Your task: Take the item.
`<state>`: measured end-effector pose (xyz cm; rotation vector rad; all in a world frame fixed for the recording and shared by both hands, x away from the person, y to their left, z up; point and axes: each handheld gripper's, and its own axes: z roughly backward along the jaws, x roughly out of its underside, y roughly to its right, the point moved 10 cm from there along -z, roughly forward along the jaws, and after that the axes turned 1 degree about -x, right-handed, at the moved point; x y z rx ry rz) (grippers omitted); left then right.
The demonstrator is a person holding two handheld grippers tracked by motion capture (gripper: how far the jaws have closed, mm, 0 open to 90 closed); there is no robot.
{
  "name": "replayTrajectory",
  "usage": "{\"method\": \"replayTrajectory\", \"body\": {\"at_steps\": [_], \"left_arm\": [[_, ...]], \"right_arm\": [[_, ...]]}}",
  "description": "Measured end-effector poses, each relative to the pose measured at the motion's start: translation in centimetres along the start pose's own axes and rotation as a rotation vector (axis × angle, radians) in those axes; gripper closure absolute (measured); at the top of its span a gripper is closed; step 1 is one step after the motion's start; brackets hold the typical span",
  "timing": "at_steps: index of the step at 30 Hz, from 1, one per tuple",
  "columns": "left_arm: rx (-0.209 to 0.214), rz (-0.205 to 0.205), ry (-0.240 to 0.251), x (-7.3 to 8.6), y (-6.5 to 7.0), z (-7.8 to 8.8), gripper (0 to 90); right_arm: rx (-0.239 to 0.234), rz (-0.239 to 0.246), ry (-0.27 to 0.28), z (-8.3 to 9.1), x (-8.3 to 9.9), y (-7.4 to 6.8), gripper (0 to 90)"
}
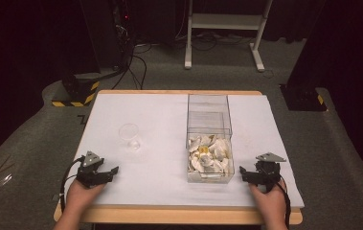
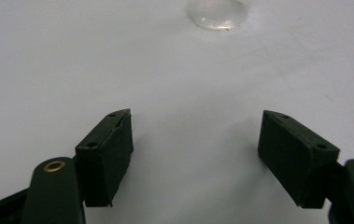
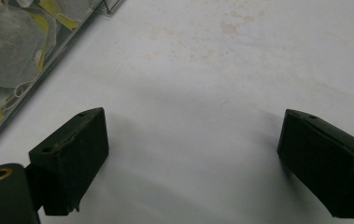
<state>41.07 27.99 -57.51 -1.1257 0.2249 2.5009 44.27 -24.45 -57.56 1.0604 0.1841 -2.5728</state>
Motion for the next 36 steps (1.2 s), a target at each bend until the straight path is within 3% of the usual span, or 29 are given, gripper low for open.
{"method": "replayTrajectory", "body": {"at_steps": [18, 30, 36], "left_arm": [[0.002, 0.012, 0.002, -0.02, -0.03, 0.02, 25.9], [-0.016, -0.006, -0.011, -0.07, -0.05, 0.02, 23.0], [-0.018, -0.024, 0.011, -0.27, 0.18, 0.27, 22.3]], "right_arm": [[-0.007, 0.000, -0.009, 0.00, -0.02, 0.01, 8.5], [-0.006, -0.002, -0.002, -0.01, -0.01, 0.00, 8.5], [-0.005, -0.001, -0.001, -0.01, -0.01, 0.01, 8.5]]}}
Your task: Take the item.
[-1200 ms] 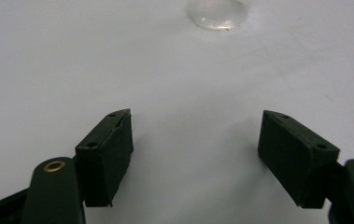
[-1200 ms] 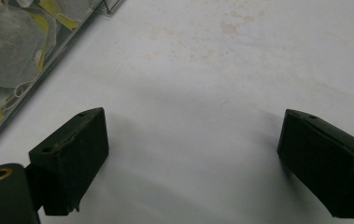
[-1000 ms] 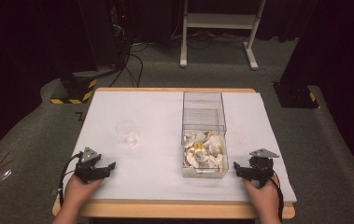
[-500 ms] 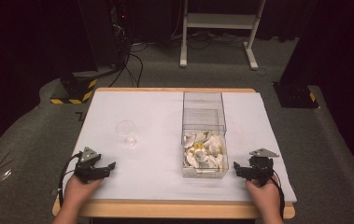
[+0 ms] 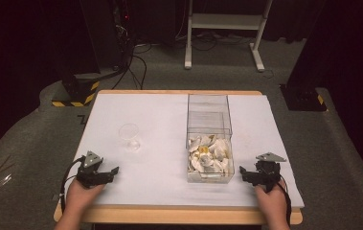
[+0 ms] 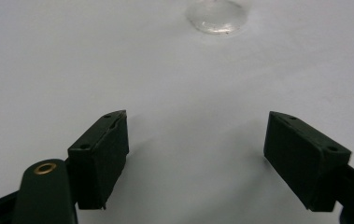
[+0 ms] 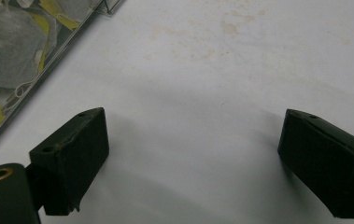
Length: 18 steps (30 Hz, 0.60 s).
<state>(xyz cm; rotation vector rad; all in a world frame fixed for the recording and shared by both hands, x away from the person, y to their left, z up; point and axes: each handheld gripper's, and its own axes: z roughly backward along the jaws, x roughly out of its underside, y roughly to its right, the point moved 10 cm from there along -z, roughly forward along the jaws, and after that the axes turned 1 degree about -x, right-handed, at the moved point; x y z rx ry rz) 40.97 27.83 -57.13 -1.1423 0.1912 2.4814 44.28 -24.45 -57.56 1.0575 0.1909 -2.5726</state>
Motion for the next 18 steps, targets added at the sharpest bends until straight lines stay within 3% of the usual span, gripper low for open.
{"method": "replayTrajectory", "body": {"at_steps": [18], "left_arm": [[0.012, -0.012, 0.039, -0.66, 0.50, 0.81, 22.2]], "right_arm": [[0.001, 0.000, 0.000, 0.01, 0.00, 0.00, 8.6]]}}
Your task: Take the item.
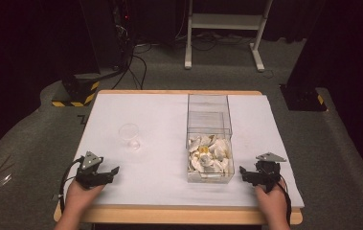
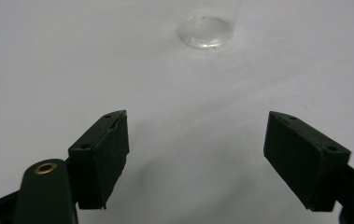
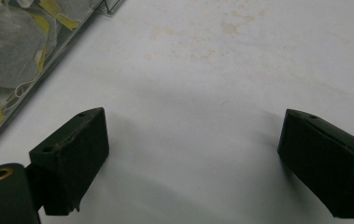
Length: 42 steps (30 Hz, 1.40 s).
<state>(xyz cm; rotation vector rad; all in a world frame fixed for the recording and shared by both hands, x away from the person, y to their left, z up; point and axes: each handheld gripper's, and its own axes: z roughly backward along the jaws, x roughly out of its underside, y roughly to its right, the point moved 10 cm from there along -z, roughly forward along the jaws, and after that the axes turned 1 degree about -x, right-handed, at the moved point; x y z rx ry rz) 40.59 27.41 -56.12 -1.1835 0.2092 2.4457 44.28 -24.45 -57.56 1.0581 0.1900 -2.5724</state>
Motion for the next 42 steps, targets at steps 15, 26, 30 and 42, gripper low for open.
{"method": "replayTrajectory", "body": {"at_steps": [15, 26, 30, 42], "left_arm": [[0.033, -0.027, 0.043, -0.9, 1.1, 0.7, 19.1], [0.061, -0.020, 0.071, -1.5, 1.9, 1.2, 18.9], [0.071, -0.021, 0.086, -1.8, 2.2, 1.4, 18.8], [0.089, -0.034, 0.131, -2.8, 3.1, 2.0, 18.9]], "right_arm": [[0.000, -0.001, 0.000, 0.0, 0.0, 0.0, 8.6], [0.000, -0.001, 0.000, 0.0, 0.0, 0.0, 8.6], [0.001, -0.001, 0.000, 0.0, 0.0, 0.0, 8.7], [0.001, -0.002, 0.001, 0.0, 0.0, 0.0, 8.7]]}}
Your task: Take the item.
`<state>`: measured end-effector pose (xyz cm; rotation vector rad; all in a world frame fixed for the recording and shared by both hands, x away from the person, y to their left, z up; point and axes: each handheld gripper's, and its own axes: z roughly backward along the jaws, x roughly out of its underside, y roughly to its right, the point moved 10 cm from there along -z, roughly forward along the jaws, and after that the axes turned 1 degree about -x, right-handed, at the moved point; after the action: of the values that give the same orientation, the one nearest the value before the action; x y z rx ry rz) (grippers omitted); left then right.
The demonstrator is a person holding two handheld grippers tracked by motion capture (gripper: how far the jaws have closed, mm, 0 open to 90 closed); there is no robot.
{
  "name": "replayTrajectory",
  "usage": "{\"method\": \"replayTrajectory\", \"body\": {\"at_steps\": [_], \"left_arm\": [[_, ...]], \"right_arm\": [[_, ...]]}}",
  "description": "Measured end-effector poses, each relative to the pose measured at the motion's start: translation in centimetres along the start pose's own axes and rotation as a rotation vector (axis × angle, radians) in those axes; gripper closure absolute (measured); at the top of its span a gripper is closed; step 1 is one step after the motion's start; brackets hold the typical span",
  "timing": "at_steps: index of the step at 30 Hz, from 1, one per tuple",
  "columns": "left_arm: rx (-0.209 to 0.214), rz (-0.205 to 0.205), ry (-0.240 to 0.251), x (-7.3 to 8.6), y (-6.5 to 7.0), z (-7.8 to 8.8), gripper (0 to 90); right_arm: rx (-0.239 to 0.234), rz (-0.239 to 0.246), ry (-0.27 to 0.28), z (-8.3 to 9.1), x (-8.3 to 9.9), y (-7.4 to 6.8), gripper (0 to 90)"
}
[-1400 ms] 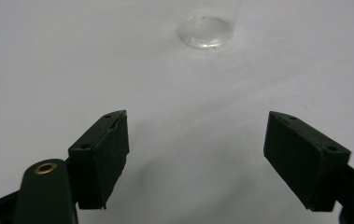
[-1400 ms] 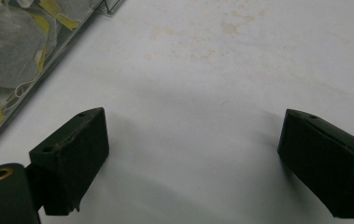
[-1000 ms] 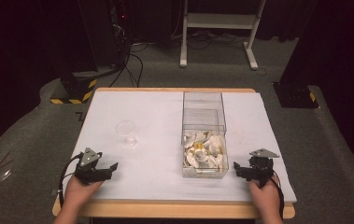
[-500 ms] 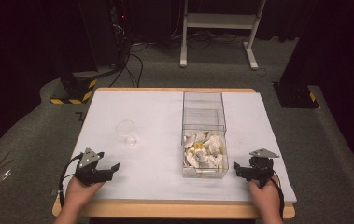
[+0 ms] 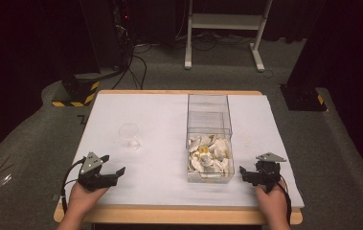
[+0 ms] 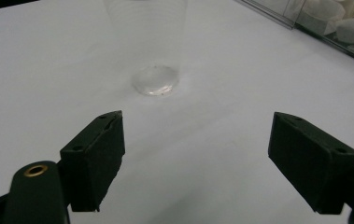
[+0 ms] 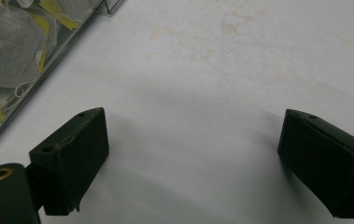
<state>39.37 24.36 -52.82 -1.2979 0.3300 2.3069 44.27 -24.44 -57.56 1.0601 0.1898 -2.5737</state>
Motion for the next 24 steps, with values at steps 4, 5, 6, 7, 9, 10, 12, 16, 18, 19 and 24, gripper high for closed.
{"method": "replayTrajectory", "body": {"at_steps": [4, 5, 6, 7, 9, 10, 12, 16, 18, 19, 24], "left_arm": [[0.017, 0.013, 0.011, -0.3, 0.3, 0.1, 18.9], [0.024, 0.018, 0.021, -0.5, 0.5, 0.1, 19.0], [0.024, 0.018, 0.021, -0.5, 0.5, 0.1, 19.1], [0.032, 0.021, 0.025, -0.6, 0.7, 0.2, 19.2], [0.053, 0.038, 0.036, -0.9, 0.9, 0.2, 19.3], [0.062, 0.047, 0.042, -1.0, 1.1, 0.2, 19.5], [0.064, 0.048, 0.045, -1.1, 1.1, 0.3, 19.7], [0.067, 0.037, 0.050, -1.4, 1.5, 0.2, 19.8], [0.069, 0.033, 0.051, -1.5, 1.8, 0.3, 19.9], [0.069, 0.028, 0.052, -1.6, 1.9, 0.2, 19.9], [0.072, 0.010, 0.055, -2.0, 2.4, 0.2, 20.0]], "right_arm": [[0.000, 0.000, -0.001, 0.0, 0.0, 0.0, 8.7], [0.000, 0.000, 0.000, 0.0, 0.0, 0.0, 8.6], [0.000, 0.000, 0.000, 0.0, 0.0, 0.0, 8.6], [0.000, 0.000, 0.000, 0.0, 0.0, 0.0, 8.7], [0.000, 0.000, 0.000, 0.0, 0.0, 0.0, 8.6], [0.000, 0.000, 0.000, 0.0, 0.0, 0.0, 8.7], [0.000, 0.000, 0.000, 0.0, 0.0, 0.0, 8.6], [0.000, 0.000, 0.000, 0.0, 0.0, 0.0, 8.7], [0.000, 0.000, 0.000, 0.0, 0.0, 0.0, 8.6], [0.000, 0.000, 0.000, 0.0, 0.0, 0.0, 8.7], [0.000, 0.000, 0.000, 0.0, 0.0, 0.0, 8.7]]}}
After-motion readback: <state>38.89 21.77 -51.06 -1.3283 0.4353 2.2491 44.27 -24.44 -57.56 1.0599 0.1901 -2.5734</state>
